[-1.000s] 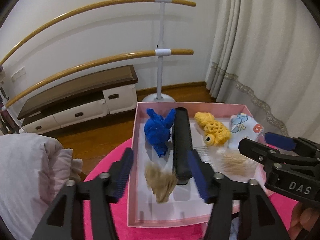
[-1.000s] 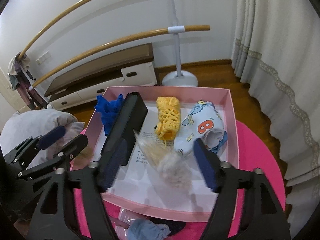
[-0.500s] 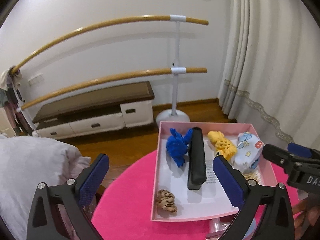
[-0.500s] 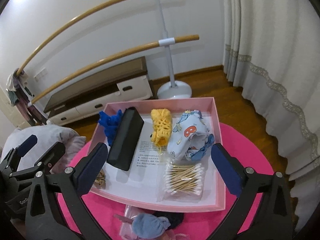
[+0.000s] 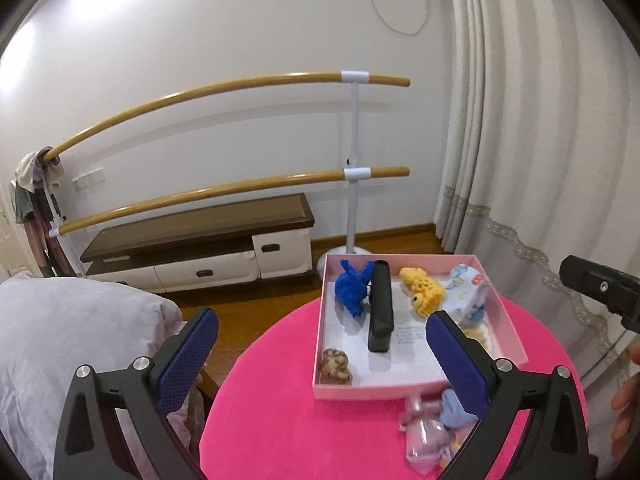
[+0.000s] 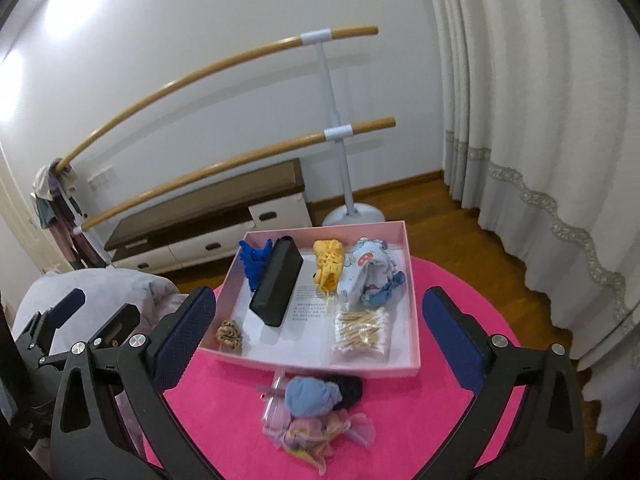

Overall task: Organize soft objects
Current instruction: 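Withdraw both tools from the box toward the remaining items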

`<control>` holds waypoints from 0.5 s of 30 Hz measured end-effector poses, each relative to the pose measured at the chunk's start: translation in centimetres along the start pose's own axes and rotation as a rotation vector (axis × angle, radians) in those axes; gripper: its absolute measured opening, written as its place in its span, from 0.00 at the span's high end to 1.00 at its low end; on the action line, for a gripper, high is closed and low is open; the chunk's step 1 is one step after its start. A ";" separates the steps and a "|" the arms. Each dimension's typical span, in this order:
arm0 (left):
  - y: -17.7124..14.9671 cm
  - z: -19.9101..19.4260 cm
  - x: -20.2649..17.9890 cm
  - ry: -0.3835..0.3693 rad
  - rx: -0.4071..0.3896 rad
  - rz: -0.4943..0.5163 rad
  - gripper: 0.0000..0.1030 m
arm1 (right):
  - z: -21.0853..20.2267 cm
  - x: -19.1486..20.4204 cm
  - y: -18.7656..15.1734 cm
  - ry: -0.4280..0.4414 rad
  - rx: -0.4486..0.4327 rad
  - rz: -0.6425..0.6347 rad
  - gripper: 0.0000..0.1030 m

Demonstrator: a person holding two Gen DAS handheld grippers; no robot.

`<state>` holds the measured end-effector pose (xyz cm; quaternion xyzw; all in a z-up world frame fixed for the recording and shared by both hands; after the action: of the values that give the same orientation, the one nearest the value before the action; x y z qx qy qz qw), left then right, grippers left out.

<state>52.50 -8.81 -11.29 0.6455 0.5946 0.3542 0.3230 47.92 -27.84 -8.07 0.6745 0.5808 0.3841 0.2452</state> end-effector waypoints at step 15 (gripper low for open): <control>-7.0 -11.0 0.0 -0.022 -0.029 -0.023 0.00 | -8.4 -1.5 -8.0 -0.014 -0.081 0.032 0.00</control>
<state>39.48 -8.22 -11.16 0.6379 0.5930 0.3519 0.3430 36.40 -28.60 -9.75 0.6760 0.5521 0.4066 0.2699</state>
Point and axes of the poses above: each gripper's, at about its wrist camera, not at the fingertips, and z roughly the way its jaws point, x to its left, y to its top, the point moved 6 cm from there along z, roughly the way its jaws point, and after that the axes turned 3 degrees about z, right-handed, at the moved point
